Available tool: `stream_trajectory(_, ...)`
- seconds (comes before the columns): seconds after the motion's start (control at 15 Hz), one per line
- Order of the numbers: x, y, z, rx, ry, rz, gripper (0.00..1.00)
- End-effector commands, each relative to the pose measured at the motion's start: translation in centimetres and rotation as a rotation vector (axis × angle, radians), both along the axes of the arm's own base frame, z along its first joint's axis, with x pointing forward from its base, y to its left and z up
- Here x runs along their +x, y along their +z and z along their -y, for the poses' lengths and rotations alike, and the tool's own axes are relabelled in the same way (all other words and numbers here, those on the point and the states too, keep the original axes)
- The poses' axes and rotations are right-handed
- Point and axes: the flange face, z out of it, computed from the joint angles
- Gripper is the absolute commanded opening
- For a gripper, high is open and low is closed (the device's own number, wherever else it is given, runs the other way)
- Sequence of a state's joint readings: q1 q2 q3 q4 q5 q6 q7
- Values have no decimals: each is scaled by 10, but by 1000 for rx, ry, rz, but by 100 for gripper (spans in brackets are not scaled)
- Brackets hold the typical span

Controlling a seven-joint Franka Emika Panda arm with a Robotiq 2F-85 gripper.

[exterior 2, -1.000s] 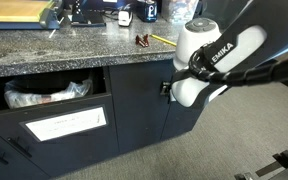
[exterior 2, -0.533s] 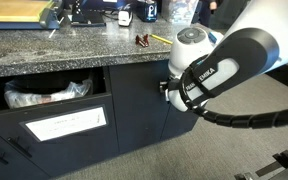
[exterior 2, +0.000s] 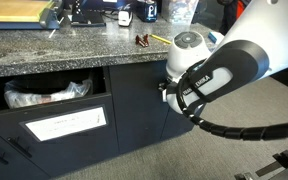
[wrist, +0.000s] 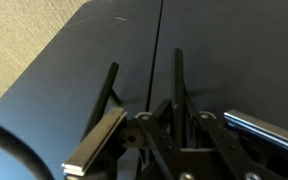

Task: Open the left door of the cabinet on the right

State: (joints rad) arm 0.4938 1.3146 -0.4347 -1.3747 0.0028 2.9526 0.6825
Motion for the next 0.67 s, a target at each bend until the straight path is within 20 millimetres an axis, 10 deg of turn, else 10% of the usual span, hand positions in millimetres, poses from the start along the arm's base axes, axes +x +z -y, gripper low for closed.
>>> stream_trajectory(0.0,-17,6,-16,48,3,-6,4)
stream_trajectory(0.6,-119,18,-38,187,137,-142,4)
